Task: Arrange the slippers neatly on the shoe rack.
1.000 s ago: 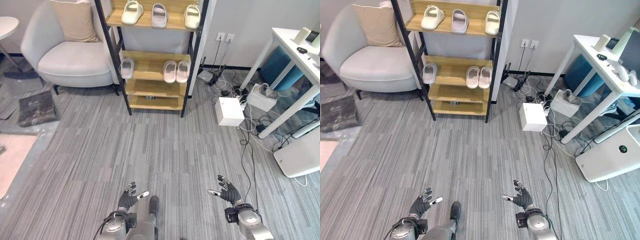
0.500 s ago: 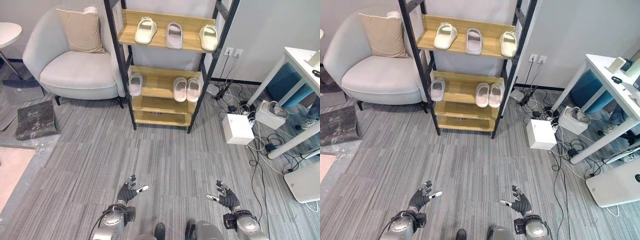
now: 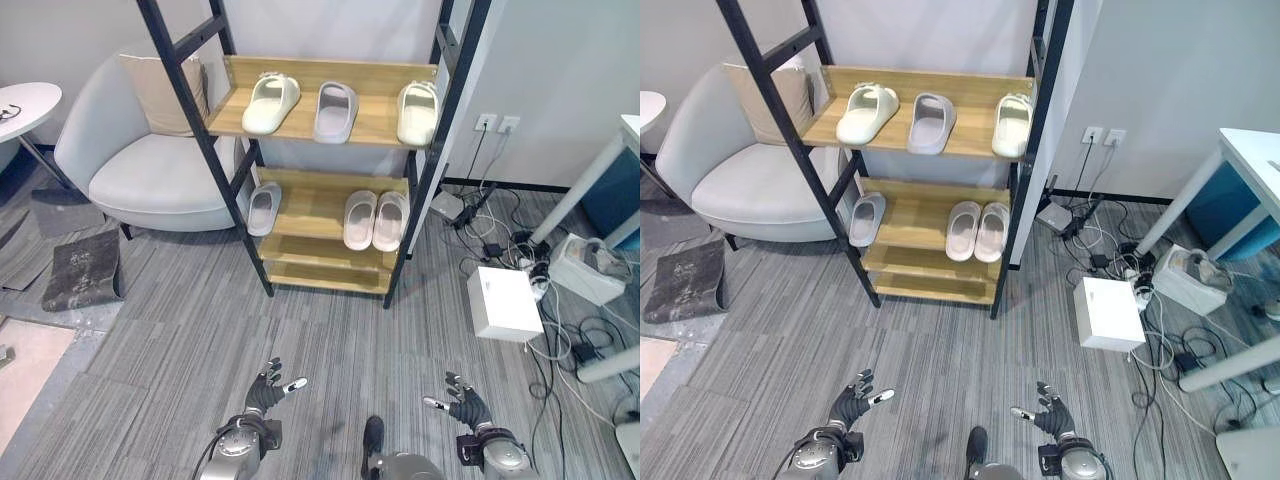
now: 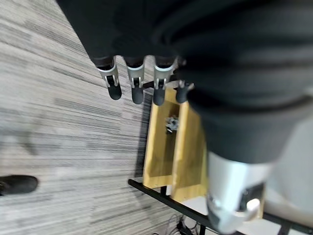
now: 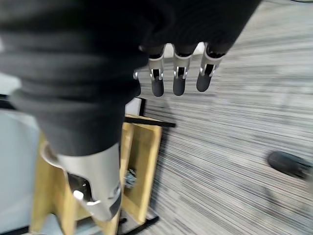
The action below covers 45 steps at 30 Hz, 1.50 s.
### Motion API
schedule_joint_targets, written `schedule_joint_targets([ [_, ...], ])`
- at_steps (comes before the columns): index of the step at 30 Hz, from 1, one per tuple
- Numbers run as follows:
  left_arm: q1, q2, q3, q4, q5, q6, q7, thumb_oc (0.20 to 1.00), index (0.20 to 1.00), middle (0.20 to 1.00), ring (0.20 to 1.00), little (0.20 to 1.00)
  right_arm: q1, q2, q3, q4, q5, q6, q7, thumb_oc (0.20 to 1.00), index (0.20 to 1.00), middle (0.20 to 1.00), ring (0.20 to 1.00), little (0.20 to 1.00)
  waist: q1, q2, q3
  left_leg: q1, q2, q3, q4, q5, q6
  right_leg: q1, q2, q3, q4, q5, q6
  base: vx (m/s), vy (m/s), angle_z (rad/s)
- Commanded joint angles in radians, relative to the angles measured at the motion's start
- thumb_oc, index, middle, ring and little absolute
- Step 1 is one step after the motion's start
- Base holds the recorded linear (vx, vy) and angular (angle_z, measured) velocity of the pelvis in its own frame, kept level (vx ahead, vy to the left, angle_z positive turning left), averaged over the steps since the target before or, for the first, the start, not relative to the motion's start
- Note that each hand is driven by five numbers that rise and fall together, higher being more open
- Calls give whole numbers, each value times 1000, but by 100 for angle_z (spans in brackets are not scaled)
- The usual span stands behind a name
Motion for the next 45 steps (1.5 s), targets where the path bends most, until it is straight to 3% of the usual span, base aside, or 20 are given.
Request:
schedule_joint_targets([
  [1,-48,47,-20,-55,-29,-42,0,1000,1000,1000,1000,1000,-11,-23,3,-53,37,-41,-8,1000,1000,1000,1000,1000,7,-45,59,-2,-2,108,-93,208,39,65,-46,18,3,-95,123,229,-71,5],
  [4,-49,49,-21,-53,-28,-38,-2,1000,1000,1000,1000,1000,-11,-18,4,-51,45,-39,-8,1000,1000,1000,1000,1000,28,-67,72,-105,26,157,-156,135,88,106,-58,23,-7,-122,126,249,-26,9],
  [6,-43,50,-25,-49,-19,-37,0,1000,1000,1000,1000,1000,-10,-14,8,-48,40,-41,-9,1000,1000,1000,1000,1000,39,-70,70,-133,36,156,-304,91,110,120,-60,37,-7,-141,137,268,64,9],
  [7,-41,50,-28,-46,-15,-35,1,1000,1000,1000,1000,1000,-8,-12,13,-44,37,-41,-8,1000,1000,1000,1000,1000,43,-67,70,-132,42,145,-399,111,108,129,-57,43,-7,-152,140,165,66,-2],
  [8,-41,50,-28,-46,-15,-35,1,1000,1000,1000,1000,1000,-8,-12,13,-44,37,-41,-8,1000,1000,1000,1000,1000,43,-67,71,-130,41,146,-400,111,108,130,-57,43,-7,-152,140,300,134,-12],
  [9,-33,53,-30,-55,-3,-28,2,1000,1000,1000,1000,1000,-5,-13,20,-50,26,-42,-8,1000,1000,1000,1000,1000,54,-45,63,-175,85,111,-578,237,94,157,-34,51,-7,-180,142,292,128,-6],
  [12,-31,60,-24,-54,7,-25,5,1000,1000,1000,1000,1000,-13,-18,24,-54,17,-44,-14,1000,1000,1000,1000,1000,67,-39,65,-200,96,85,-697,305,65,195,-18,78,-7,-207,142,310,157,-1],
  [17,-23,67,-22,-59,1,-23,1,1000,1000,1000,1000,1000,-16,-3,23,-50,12,-34,-9,1000,1000,1000,1000,1000,72,-40,34,-170,91,95,-694,311,73,236,-41,114,15,-227,160,268,208,-39],
  [21,-21,77,-30,-60,7,-22,-4,1000,1000,1000,1000,1000,-21,27,28,-51,13,-29,1,1000,1000,1000,1000,1000,74,-57,9,-153,47,122,-656,257,121,211,-94,143,117,-225,199,257,280,-16],
  [22,-21,81,-37,-73,5,-23,-5,1000,1000,1000,1000,1000,-25,41,36,-46,6,-26,3,1000,1000,1000,1000,1000,70,-59,7,-135,26,135,-652,229,147,156,-114,155,230,-192,222,170,254,-13],
  [23,-21,81,-37,-73,5,-23,-5,1000,1000,1000,1000,1000,-25,41,36,-46,6,-26,3,1000,1000,1000,1000,1000,71,-60,6,-136,25,137,-651,228,148,154,-115,156,233,-193,223,146,248,-8],
  [26,-18,89,-42,-96,-5,-26,-6,1000,1000,1000,1000,1000,-31,46,39,-53,-2,-22,5,1000,1000,1000,1000,1000,62,-48,23,-84,7,155,-664,197,181,54,-153,142,426,-65,257,109,206,-11],
  [28,-16,91,-45,-95,-2,-24,-12,1000,1000,1000,1000,1000,-28,50,36,-57,-5,-20,4,1000,1000,1000,1000,1000,57,-31,32,-49,7,154,-672,175,191,3,-169,107,500,-45,257,171,193,-10],
  [30,-12,90,-40,-97,-12,-25,-18,1000,1000,1000,1000,1000,-26,49,32,-51,1,-18,7,1000,1000,1000,1000,1000,40,-23,43,7,5,156,-700,156,188,-60,-154,40,405,-82,237,272,108,-32],
  [32,-11,90,-38,-94,-12,-25,-20,1000,1000,1000,1000,1000,-26,46,31,-48,3,-17,7,1000,1000,1000,1000,1000,36,-24,48,21,1,154,-703,149,184,-68,-146,20,335,-92,229,195,-6,-16],
  [34,-15,90,-37,-92,-7,-21,-21,1000,1000,1000,1000,1000,-26,44,28,-46,4,-18,1,1000,1000,1000,1000,1000,30,-33,55,44,-10,147,-704,136,177,-75,-133,-13,193,-73,225,232,-58,12],
  [37,-16,92,-34,-98,8,-20,-22,1000,1000,1000,1000,1000,-20,42,25,-52,3,-16,-4,1000,1000,1000,1000,1000,22,-36,60,66,-6,140,-698,118,168,-67,-123,-18,121,-50,230,212,-63,14],
  [40,-20,73,-31,-80,15,-26,-27,1000,1000,1000,1000,1000,-11,34,22,-43,5,-21,-1,1000,1000,1000,1000,1000,27,-45,30,80,-4,145,-655,76,157,4,-101,-12,50,-65,208,265,-106,27],
  [42,-15,70,-29,-82,4,-25,-28,1000,1000,1000,1000,1000,-12,29,20,-34,22,-26,1,1000,1000,1000,1000,1000,33,-47,24,68,-1,143,-574,58,138,33,-89,-11,37,-84,189,192,-105,14],
  [45,-27,70,-40,-85,-9,-28,-26,1000,1000,1000,1000,1000,-26,12,26,-41,37,-34,3,1000,1000,1000,1000,1000,47,-52,49,-7,-2,126,-390,94,97,75,-75,-9,31,-110,158,94,-103,6],
])
